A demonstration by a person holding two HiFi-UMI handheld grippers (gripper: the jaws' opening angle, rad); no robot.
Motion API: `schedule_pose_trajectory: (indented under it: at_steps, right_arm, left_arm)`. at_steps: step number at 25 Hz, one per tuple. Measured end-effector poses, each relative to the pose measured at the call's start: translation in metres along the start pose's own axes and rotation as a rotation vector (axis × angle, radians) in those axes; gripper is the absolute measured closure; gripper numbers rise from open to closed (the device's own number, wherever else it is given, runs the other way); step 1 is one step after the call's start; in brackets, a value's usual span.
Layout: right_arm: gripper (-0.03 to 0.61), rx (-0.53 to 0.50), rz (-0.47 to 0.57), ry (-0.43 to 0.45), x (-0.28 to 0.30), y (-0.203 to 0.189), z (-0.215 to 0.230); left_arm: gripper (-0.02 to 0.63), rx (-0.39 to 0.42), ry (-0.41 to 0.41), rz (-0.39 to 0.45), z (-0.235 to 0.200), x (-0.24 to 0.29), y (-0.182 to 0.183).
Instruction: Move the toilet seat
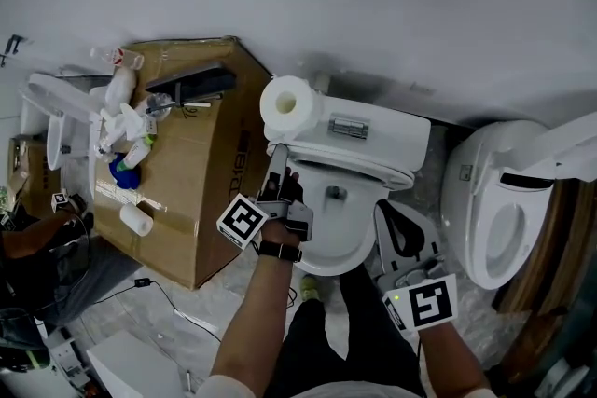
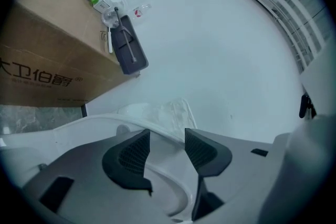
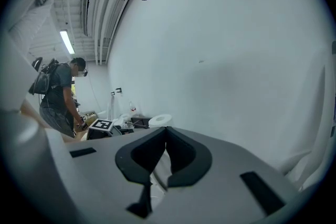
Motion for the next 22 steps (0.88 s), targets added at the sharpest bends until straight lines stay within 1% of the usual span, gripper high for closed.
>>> schedule_pose_trajectory:
  at_steps: [6,13,14,15,17,18,19,22]
  right_arm:
    - [0.563,0.007,-0.006,-0.009,-0.003,-0.005,0.004]
    - [0.561,0.007,0.004,-0.005,-0.006,-0.001,-0.004]
    - [0.563,0.009,0.007,-0.004,-0.006,0.001,-0.005]
    - [0.563,0.012,0.011,-0.004,-0.007,0.003,-0.007]
    - [0.563,0.021,0.022,-0.006,-0.008,0.008,-0.012]
    - [0.561,0.021,0.026,-0.008,-0.009,0.011,-0.015]
    - [0.563,0.02,0.028,-0.012,-0.01,0.013,-0.017]
    - [0.563,0.015,0.034,-0.024,-0.015,0.023,-0.027]
  left_arm:
    - [0.41,0.015,0.0,-0.004,-0.001,-0.001,0.0]
    - [0.391,0.049,-0.012,-0.068,0.012,-0.006,-0.004]
    - [0.391,0.068,-0.007,-0.08,0.016,-0.008,-0.004]
    - [0.391,0.113,0.004,-0.099,0.019,-0.011,-0.002]
    - [0.391,0.244,0.034,-0.154,0.027,-0.02,0.002]
    - [0.393,0.293,0.026,-0.176,0.035,-0.024,0.002]
    - [0.393,0.327,-0.002,-0.193,0.044,-0.026,0.0]
    - [0.398,0.396,-0.077,-0.231,0.072,-0.038,-0.006]
Point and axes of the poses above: the fingertips, and each gripper's own axes: x forward along the fingers, z to its right, y out of its top, the point moved 9 cm from there along -x, backward along the fingers, and after that the axes turned 1 degree about -y, right-handed, at the moved point
